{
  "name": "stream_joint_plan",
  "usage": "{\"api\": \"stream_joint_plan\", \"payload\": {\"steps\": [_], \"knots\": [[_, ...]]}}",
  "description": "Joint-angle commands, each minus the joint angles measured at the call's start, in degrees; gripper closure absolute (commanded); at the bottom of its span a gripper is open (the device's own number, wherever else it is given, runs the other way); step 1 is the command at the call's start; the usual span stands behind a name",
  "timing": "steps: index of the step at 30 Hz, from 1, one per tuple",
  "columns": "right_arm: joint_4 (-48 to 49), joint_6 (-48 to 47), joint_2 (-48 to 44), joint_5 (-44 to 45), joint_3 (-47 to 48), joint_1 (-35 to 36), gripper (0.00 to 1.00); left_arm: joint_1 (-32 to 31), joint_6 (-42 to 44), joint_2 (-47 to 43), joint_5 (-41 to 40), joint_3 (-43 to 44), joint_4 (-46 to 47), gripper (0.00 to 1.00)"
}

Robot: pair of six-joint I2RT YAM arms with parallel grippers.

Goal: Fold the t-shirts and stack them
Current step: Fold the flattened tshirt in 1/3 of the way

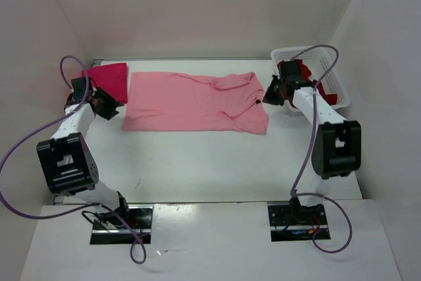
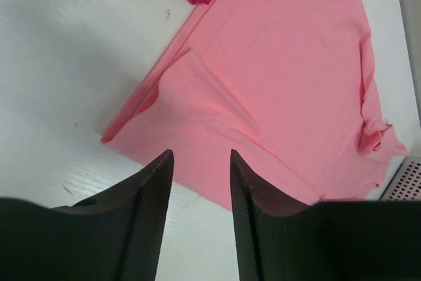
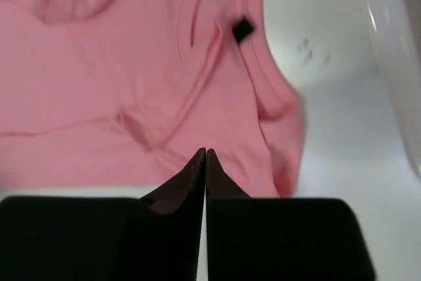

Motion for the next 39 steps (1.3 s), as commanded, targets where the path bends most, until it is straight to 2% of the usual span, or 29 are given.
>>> {"api": "stream_joint_plan", "payload": {"steps": [1, 3, 5, 6, 7, 11, 16, 17, 23, 27, 31, 35, 39], "knots": [[3.81, 3.28, -8.42, -4.42, -11.75, -0.4, 1.0, 0.91, 0.76, -1.63, 2.39, -6.65, 0.37, 0.53], [6.1, 5.83, -11.23, -5.05, -19.46, -0.4, 1.0, 0.92, 0.76, -1.63, 3.01, -9.13, 0.9, 0.55], [6.63, 7.14, -11.77, -3.65, -22.57, -0.4, 0.97, 2.49, 1.29, 0.64, 4.06, -10.45, 1.42, 0.55], [6.63, 7.15, -12.38, -2.94, -24.59, -0.4, 0.9, 2.5, 1.29, 1.43, 4.59, -10.46, 2.04, 0.55], [7.24, 7.15, -12.38, -1.37, -25.22, -0.4, 0.77, 3.03, 0.77, 3.1, 4.59, -10.46, 2.65, 0.53], [7.77, 6.62, -8.7, -1.88, -25.22, -0.4, 0.58, 3.03, 0.15, 6.1, 5.21, -9.32, 4.06, 0.53], [9.7, 6.62, -5.27, 1.02, -24.0, -0.4, 0.57, 3.03, 0.15, 9.96, 5.21, -7.65, 5.47, 0.62], [9.71, 7.23, -4.48, 1.02, -23.99, -0.4, 0.57, 3.03, -0.38, 9.97, 5.21, -7.65, 5.47, 0.69], [11.82, 8.38, -2.63, 2.86, -22.32, -0.4, 0.88, 3.03, -0.38, 12.07, 5.13, -7.12, 6.0, 0.98], [11.82, 8.91, -4.9, 5.31, -22.85, -0.4, 1.0, 3.03, 0.15, 12.08, 5.12, -7.12, 6.0, 1.0], [6.92, 10.13, -9.91, 7.08, -25.82, -0.4, 1.0, 3.03, 1.63, 9.54, 3.98, -8.34, 3.55, 1.0], [3.65, 12.15, -19.65, 7.96, -30.58, -0.4, 1.0, 3.03, 3.05, 4.97, 3.98, -12.82, 1.61, 1.0], [0.66, 14.61, -25.2, 3.24, -34.96, -0.4, 1.0, 4.6, 4.28, 0.04, 7.13, -17.47, -2.52, 1.0]]}}
